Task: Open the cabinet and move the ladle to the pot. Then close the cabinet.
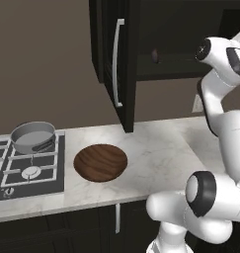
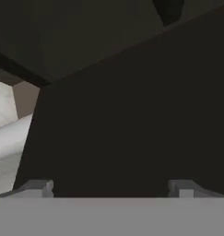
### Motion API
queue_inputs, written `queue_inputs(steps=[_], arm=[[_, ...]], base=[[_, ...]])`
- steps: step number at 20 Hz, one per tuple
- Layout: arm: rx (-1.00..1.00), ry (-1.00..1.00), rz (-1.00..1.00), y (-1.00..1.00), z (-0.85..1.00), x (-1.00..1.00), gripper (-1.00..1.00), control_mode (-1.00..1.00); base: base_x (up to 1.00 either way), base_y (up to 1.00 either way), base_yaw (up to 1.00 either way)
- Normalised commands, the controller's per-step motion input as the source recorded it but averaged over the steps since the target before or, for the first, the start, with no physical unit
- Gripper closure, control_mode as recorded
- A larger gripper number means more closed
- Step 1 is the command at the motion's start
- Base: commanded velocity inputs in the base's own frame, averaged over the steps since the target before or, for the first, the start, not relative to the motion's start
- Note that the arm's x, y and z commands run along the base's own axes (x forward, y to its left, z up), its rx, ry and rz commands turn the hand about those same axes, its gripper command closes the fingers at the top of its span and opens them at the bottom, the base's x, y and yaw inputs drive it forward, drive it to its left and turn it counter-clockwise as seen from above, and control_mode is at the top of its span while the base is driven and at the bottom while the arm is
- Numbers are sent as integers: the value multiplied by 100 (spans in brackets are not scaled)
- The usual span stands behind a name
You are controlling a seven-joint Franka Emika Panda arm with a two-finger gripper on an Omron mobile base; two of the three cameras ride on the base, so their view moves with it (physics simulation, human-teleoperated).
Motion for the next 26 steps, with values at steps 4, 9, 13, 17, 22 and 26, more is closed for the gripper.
queue_inputs(steps=[4, 9, 13, 17, 22, 26], arm=[[14, -29, 26, 36, 0, 0, -100, -100], [18, -24, 26, 34, 0, 0, -100, -100], [20, -18, 26, 44, 1, 0, -100, -100], [20, -20, 22, 49, 0, 0, -100, -100], [20, -9, 21, 48, 2, 0, -100, -100], [16, -1, 25, 55, 0, 0, -100, -100]], base=[[0, 0, 0], [0, 0, 0], [0, 0, 0], [0, 0, 0], [0, 0, 0], [0, 0, 0]])
